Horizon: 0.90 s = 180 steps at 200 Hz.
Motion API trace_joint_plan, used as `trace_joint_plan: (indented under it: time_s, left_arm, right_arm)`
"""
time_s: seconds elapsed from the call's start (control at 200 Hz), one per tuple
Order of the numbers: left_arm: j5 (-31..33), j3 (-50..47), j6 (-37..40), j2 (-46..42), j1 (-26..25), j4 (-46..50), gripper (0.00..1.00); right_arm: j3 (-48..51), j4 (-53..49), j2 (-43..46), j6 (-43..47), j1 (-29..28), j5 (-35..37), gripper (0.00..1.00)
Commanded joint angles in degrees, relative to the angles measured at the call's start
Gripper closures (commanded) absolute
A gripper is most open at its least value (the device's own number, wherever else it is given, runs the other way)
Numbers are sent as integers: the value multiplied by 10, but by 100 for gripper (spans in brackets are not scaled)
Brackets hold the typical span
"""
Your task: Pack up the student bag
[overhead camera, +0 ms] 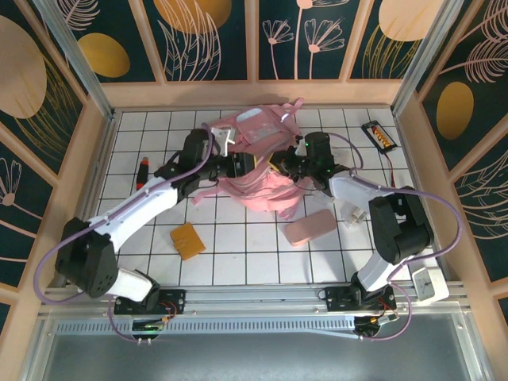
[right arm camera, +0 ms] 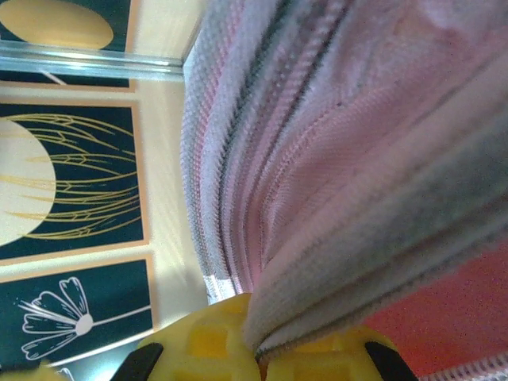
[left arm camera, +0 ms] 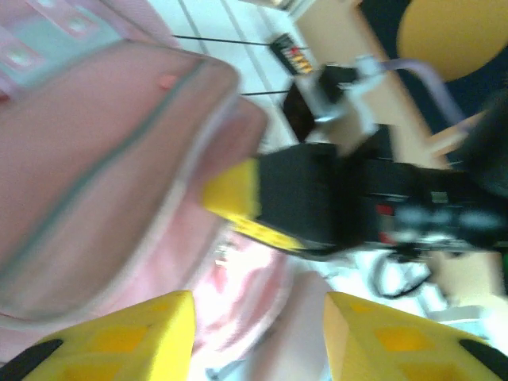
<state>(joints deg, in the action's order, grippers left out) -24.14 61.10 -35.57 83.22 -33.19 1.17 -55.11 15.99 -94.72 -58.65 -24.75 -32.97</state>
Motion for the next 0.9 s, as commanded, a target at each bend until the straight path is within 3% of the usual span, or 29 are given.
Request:
trace_joint_plan:
  time_s: [0.0, 0.125, 0.445, 0.696, 0.896]
  left_arm:
    - [-35, -43, -95, 49, -36, -83, 53]
    - [-30, -34, -152, 73, -52, -145, 52]
    - [52, -17, -106, 82, -52, -26, 55]
    - [99, -17, -113, 84, -51, -26, 53]
    - [79, 12, -100, 121, -52, -46, 63]
  right_arm:
    - [-28, 40, -9, -30, -26, -23, 100]
    - [-35, 24, -8, -24, -30, -29, 100]
    - [-39, 22, -10, -24, -23, -22, 100]
    - [-48, 37, -19, -36, -30, -31, 100]
    - [-47, 50, -17, -49, -39, -34, 100]
